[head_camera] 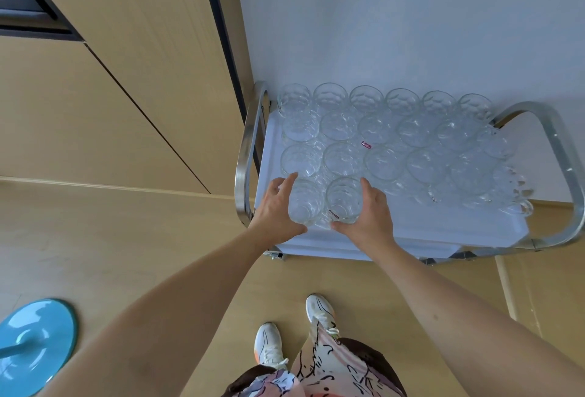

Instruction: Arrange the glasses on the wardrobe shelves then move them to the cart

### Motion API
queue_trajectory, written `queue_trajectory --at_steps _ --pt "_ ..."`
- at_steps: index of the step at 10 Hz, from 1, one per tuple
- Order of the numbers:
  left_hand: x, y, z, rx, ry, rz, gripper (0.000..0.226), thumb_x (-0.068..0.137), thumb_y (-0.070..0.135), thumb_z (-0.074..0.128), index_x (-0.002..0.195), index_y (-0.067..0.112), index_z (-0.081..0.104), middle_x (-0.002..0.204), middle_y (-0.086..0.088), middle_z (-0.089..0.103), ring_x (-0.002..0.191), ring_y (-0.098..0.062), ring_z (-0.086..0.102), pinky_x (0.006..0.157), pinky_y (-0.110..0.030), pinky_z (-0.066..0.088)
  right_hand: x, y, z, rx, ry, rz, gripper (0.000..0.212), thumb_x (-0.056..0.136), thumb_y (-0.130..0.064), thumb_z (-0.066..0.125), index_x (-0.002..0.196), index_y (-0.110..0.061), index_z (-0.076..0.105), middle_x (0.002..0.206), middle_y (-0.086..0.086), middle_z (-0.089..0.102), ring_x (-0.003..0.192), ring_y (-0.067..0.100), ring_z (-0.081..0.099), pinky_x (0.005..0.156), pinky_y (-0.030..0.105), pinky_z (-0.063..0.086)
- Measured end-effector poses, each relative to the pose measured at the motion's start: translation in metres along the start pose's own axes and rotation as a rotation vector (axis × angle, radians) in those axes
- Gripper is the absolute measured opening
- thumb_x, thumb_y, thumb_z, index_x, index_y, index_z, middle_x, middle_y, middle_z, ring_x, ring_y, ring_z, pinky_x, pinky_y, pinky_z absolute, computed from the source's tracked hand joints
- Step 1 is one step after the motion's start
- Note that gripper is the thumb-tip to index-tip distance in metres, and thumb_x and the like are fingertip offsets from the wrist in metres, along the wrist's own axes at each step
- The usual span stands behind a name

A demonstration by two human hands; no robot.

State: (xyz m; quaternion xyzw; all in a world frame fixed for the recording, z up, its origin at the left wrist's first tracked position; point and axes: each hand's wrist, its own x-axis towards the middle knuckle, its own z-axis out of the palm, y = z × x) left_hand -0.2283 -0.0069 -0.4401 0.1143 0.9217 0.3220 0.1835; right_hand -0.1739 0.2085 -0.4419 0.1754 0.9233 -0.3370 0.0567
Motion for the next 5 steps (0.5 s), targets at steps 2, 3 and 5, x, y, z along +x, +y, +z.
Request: queue_trajectory --at_steps 2,3,5 --pt "-0.007 0.011 -0.013 0.041 0.051 0.033 0.116 0.069 0.037 0.088 0.157 0.035 0.014 0.155 0.002 0.023 0.136 -0.022 0.035 0.108 -0.041 0.042 -0.008 -0.012 -0.009 -0.014 0.028 0.009 0.115 0.066 -0.042 0.093 0.157 -0.025 0.024 0.153 0.009 0.029 0.137 0.030 0.038 0.109 0.041 0.041" --pt "-0.013 0.018 -0.024 0.067 0.064 0.056 0.114 0.070 0.039 0.087 0.158 0.034 0.014 0.156 0.001 0.022 0.140 -0.024 0.032 0.112 -0.046 0.041 -0.015 -0.022 -0.016 -0.027 0.047 0.006 0.112 0.066 -0.045 0.092 0.156 -0.026 0.027 0.154 0.009 0.028 0.139 0.032 0.037 0.110 0.044 0.040" --pt "-0.020 0.032 -0.047 0.051 0.121 0.140 0.109 0.072 0.042 0.084 0.157 0.035 0.016 0.156 0.002 0.021 0.139 -0.023 0.031 0.110 -0.043 0.041 -0.034 -0.040 -0.029 -0.036 0.084 0.001 0.110 0.067 -0.048 0.091 0.156 -0.025 0.030 0.158 0.010 0.025 0.143 0.034 0.032 0.114 0.048 0.037"
